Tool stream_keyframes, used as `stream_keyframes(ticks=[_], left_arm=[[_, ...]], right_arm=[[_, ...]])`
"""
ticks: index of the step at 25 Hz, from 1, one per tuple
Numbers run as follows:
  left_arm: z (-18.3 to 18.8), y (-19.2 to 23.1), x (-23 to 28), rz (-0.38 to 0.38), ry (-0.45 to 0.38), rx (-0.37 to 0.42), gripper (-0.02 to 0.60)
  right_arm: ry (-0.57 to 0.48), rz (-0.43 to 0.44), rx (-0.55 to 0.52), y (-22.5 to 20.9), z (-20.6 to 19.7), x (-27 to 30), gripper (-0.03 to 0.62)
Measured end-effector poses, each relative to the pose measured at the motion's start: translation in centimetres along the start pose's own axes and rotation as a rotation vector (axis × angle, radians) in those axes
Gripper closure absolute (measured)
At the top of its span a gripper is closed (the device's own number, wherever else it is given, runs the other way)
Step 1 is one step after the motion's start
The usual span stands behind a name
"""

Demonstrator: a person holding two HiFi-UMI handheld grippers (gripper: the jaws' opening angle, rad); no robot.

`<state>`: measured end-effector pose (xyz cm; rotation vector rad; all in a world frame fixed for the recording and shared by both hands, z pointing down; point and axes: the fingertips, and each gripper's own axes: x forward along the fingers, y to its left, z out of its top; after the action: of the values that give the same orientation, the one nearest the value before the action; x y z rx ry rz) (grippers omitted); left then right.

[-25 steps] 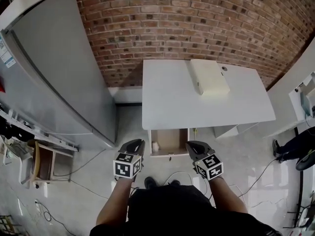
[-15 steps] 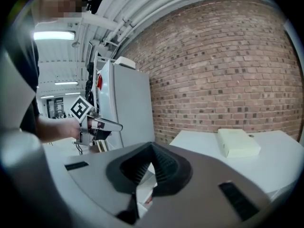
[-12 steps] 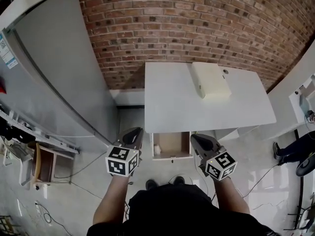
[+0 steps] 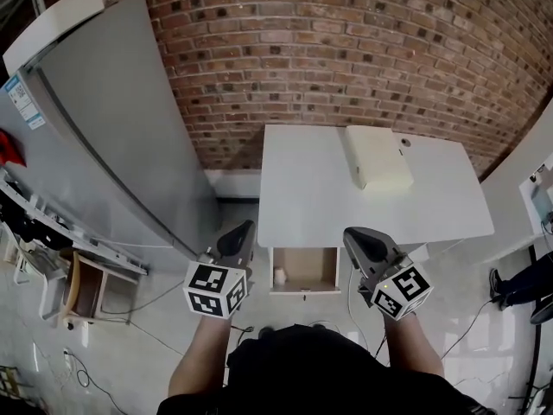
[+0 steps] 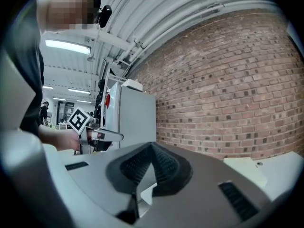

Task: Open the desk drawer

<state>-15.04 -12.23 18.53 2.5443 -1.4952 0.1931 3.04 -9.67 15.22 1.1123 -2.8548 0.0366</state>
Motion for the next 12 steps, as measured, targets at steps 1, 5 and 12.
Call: stream_keyframes(ticks=[1, 5, 12], left_arm=[[0.0, 0.0, 0.1, 0.004, 0.000, -0.002, 0.565], [-0.2, -0.2, 0.5, 0.020, 0.000, -0.002, 0.566], [-0.3, 0.2, 0.5, 0.038, 0.010, -0.011, 0.568]], right_arm=[[-0.001, -0.001, 0.006, -0.3, 0.0, 0.1, 0.582], [0.006, 0.002, 0.024, -0.9, -0.9, 0.2, 0.582], [0.014, 0.006, 0.031, -1.0, -1.3, -0.2, 0.583]])
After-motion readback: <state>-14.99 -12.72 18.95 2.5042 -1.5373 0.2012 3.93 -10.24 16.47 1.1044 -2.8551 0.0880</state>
